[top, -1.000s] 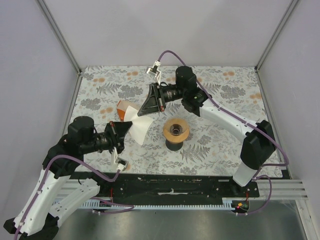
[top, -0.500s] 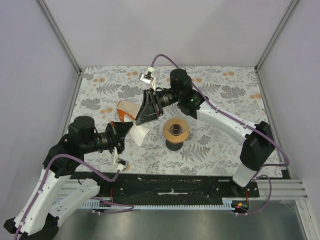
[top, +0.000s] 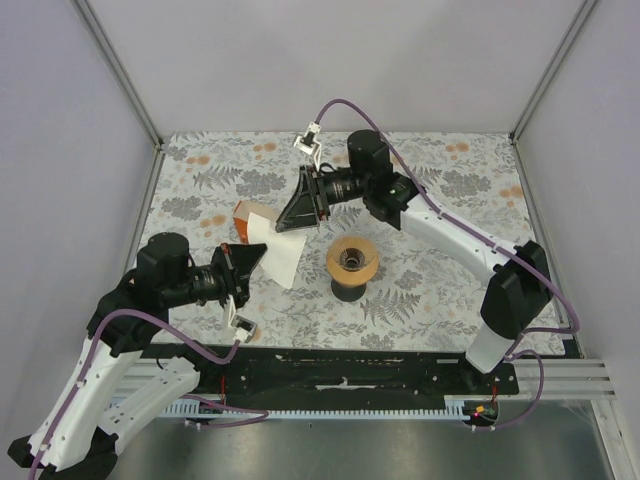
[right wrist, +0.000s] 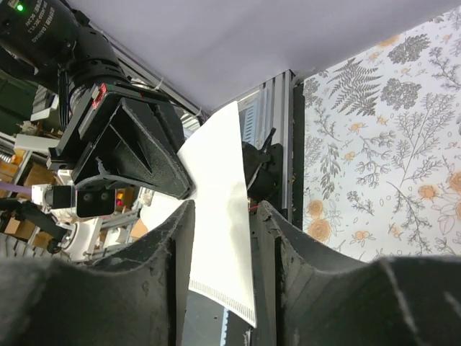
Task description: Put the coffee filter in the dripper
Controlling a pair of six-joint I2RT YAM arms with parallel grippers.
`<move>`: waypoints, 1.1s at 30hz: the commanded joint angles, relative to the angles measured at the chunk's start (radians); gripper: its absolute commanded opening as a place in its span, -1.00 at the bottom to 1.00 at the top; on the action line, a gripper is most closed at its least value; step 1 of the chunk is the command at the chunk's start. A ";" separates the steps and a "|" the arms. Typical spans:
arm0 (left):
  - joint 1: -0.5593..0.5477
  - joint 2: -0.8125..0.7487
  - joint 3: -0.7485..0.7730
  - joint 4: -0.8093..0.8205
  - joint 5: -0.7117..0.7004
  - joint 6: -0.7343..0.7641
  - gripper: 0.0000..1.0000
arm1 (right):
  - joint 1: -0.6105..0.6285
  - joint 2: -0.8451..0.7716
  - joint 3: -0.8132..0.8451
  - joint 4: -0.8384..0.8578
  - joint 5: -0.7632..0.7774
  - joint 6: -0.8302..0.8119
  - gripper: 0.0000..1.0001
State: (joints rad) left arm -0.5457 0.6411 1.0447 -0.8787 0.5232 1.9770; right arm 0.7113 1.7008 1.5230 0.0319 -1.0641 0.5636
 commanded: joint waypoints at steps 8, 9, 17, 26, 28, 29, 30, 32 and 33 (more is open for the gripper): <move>0.000 0.006 0.009 0.050 0.018 0.631 -0.96 | 0.063 0.000 0.071 -0.030 -0.028 -0.067 0.20; 0.000 0.006 0.009 0.050 0.014 0.626 -0.96 | 0.063 0.003 0.075 -0.030 -0.028 -0.065 -0.03; 0.000 0.000 0.000 0.072 -0.035 0.541 -0.85 | 0.033 -0.052 0.039 -0.059 0.058 -0.080 -1.00; 0.000 0.020 0.026 0.127 -0.150 0.081 0.56 | -0.053 -0.164 -0.053 -0.041 0.217 -0.073 -1.00; 0.000 0.034 0.060 0.106 -0.178 -0.033 0.61 | -0.071 -0.194 -0.072 -0.040 0.256 -0.085 -1.00; 0.000 0.049 0.080 0.096 -0.196 -0.108 0.64 | -0.078 -0.208 -0.079 -0.040 0.278 -0.093 -1.00; 0.000 0.066 0.116 0.090 -0.207 -0.198 0.65 | -0.087 -0.222 -0.086 -0.044 0.295 -0.102 -1.00; 0.000 0.142 0.234 0.058 -0.236 -0.498 0.62 | -0.098 -0.260 -0.090 -0.064 0.326 -0.148 -1.00; 0.000 0.194 0.321 0.023 -0.262 -0.652 0.60 | -0.101 -0.276 -0.092 -0.082 0.351 -0.175 -1.00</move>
State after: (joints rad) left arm -0.5457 0.7227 1.1454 -0.8383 0.3435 1.8168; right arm 0.6247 1.5124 1.4399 -0.0422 -0.8150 0.4770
